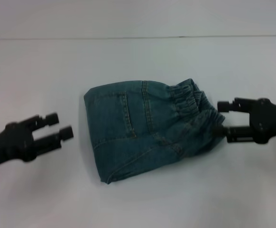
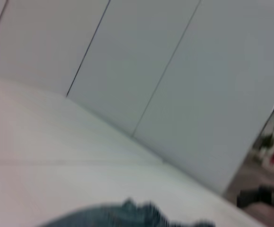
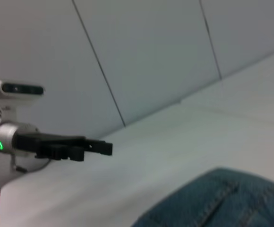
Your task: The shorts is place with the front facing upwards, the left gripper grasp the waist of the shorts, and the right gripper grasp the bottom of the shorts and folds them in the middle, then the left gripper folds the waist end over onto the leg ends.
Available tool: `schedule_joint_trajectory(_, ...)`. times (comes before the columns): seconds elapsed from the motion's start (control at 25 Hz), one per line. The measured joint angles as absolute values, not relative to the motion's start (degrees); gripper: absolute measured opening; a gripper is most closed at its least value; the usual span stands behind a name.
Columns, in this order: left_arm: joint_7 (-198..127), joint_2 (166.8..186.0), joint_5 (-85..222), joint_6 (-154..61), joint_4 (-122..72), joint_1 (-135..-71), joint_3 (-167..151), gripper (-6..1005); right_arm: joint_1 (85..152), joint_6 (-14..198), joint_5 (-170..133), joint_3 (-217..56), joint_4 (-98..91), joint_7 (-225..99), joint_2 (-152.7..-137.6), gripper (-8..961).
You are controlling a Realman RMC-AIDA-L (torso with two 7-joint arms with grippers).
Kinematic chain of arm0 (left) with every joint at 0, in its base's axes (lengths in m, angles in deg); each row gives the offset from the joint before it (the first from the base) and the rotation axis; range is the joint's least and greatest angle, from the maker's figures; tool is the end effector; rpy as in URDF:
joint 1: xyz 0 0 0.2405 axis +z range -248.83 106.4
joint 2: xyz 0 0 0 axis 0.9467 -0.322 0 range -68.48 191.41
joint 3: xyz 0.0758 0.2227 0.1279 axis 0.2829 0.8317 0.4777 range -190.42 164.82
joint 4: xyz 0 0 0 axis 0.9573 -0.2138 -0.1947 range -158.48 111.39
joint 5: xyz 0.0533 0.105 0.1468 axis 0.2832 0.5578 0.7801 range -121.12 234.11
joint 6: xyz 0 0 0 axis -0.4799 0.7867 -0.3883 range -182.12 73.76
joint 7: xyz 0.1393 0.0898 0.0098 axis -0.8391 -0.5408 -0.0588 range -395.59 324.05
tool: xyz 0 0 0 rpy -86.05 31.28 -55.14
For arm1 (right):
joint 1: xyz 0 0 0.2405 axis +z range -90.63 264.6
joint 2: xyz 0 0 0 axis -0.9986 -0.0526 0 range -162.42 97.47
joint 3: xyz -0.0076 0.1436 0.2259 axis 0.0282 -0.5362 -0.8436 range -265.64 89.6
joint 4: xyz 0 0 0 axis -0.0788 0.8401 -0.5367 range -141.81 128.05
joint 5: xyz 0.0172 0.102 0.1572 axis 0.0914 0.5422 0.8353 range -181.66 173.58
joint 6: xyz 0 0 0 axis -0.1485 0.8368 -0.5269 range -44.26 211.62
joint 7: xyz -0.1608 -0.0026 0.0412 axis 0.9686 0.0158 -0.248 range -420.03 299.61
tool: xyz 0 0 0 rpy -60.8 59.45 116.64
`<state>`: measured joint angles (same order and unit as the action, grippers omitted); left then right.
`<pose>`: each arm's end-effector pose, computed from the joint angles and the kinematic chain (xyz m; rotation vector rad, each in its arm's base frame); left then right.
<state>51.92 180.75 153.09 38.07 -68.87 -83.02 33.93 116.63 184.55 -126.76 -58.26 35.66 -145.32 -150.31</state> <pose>-0.2894 0.2620 0.0050 -2.4591 -0.9391 -0.9378 0.2583 0.3075 0.0050 -2.7665 0.7362 0.7222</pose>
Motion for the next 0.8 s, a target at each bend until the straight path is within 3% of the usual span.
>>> schedule_joint_trajectory(0.32,53.38,182.26,160.99,36.39,-72.19,-81.81,33.83,752,115.12,182.25,-129.67,-56.29,37.62,-147.48,-149.92,902)
schedule_joint_trajectory(0.8,54.51,182.63,164.16,35.34,-72.22,-83.50,33.77,752,115.82,179.22,-133.24,-56.00,37.94,-148.80,-150.40,897)
